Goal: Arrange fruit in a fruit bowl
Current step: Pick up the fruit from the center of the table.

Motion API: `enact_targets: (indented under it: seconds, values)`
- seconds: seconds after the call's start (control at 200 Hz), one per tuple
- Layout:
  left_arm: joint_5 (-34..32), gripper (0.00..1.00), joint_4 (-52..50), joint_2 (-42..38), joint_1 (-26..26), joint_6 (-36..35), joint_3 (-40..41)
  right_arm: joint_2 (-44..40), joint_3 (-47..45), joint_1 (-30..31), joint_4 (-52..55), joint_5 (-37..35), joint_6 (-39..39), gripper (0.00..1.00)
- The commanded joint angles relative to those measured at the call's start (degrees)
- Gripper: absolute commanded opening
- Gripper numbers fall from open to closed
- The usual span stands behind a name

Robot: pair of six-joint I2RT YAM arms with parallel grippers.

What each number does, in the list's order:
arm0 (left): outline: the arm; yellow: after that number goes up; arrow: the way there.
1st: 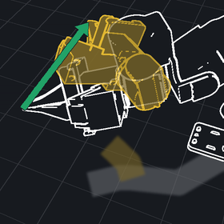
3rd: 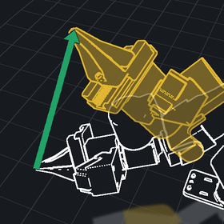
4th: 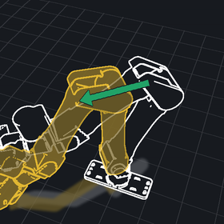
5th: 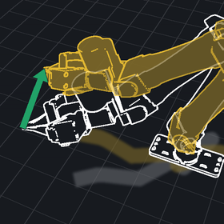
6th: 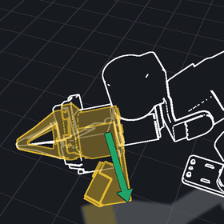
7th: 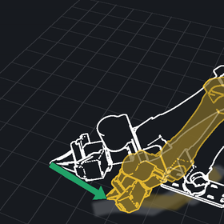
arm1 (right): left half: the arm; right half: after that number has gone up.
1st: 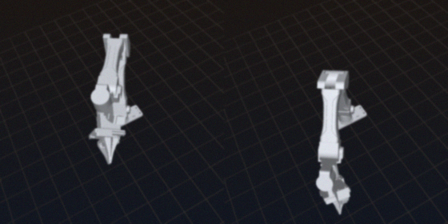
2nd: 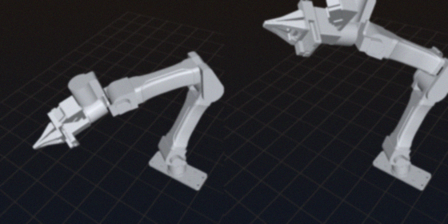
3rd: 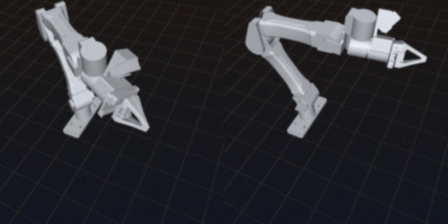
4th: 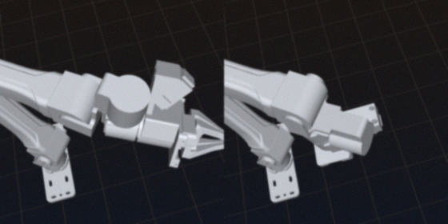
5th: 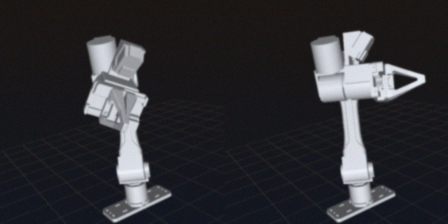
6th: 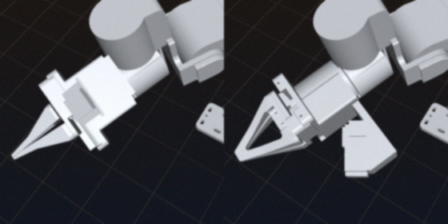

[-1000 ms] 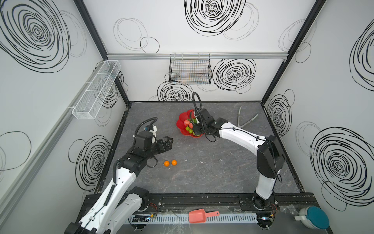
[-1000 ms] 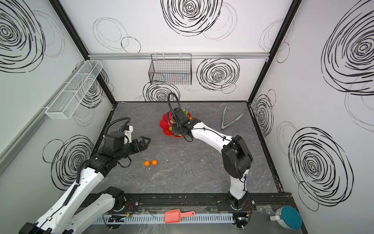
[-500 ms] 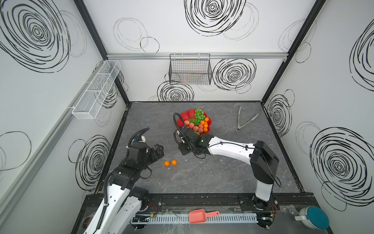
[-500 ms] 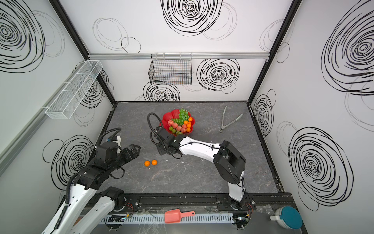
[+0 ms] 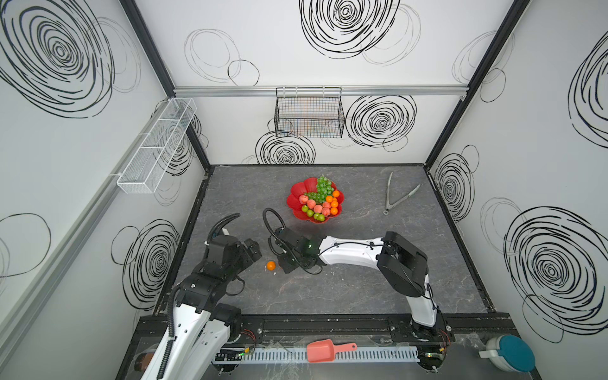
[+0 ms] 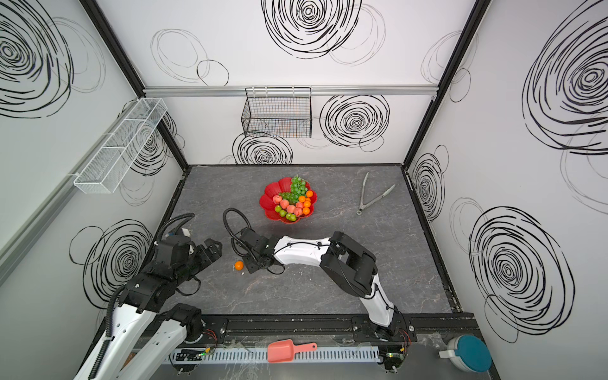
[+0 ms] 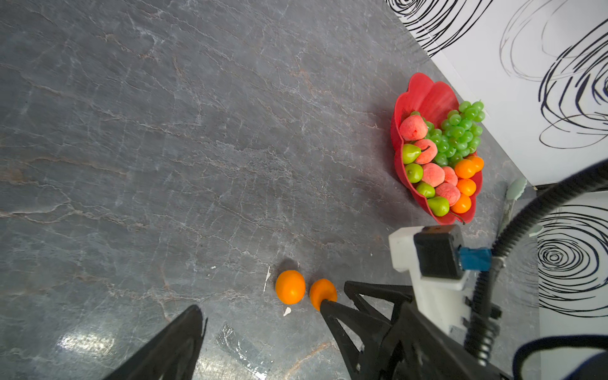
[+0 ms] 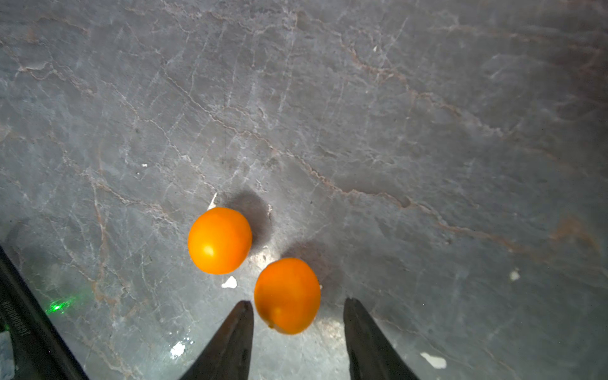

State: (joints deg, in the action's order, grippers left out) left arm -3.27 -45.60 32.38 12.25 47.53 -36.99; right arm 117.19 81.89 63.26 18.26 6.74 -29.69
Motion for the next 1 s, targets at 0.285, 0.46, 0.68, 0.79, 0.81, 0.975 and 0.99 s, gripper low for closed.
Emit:
enact_targets:
  seconds: [0.285,0.46,0.68,0.79,0.81,0.975,0.99]
  values:
    - [-0.39,0.96,0.87,-0.74,-0.43,0.81,1.13,2.78,4.13,0.19,0.08,0.24,-0.72,0.50]
    - [-0.18,0.96,1.20,-0.65,-0.39,0.68,1.26,3.49,4.51,0.14,0.28,0.63,-0.76,0.50]
    - [0.15,0.96,1.39,-0.74,-0.41,0.64,1.57,3.84,3.81,0.35,0.59,0.82,-0.80,0.50]
    - [0.19,0.96,1.49,-0.74,-0.43,0.64,1.57,4.12,3.72,0.37,0.63,1.00,-0.88,0.50]
    - [0.25,0.96,1.53,-0.74,-0.47,0.65,1.58,4.19,3.72,0.36,0.63,1.04,-0.89,0.49]
    - [0.27,0.96,1.78,-0.74,-0.47,0.47,1.75,4.51,3.92,0.37,0.63,1.26,-0.98,0.49]
    - [0.26,0.96,1.83,-0.73,-0.47,0.46,1.77,4.54,3.96,0.37,0.63,1.30,-0.98,0.49]
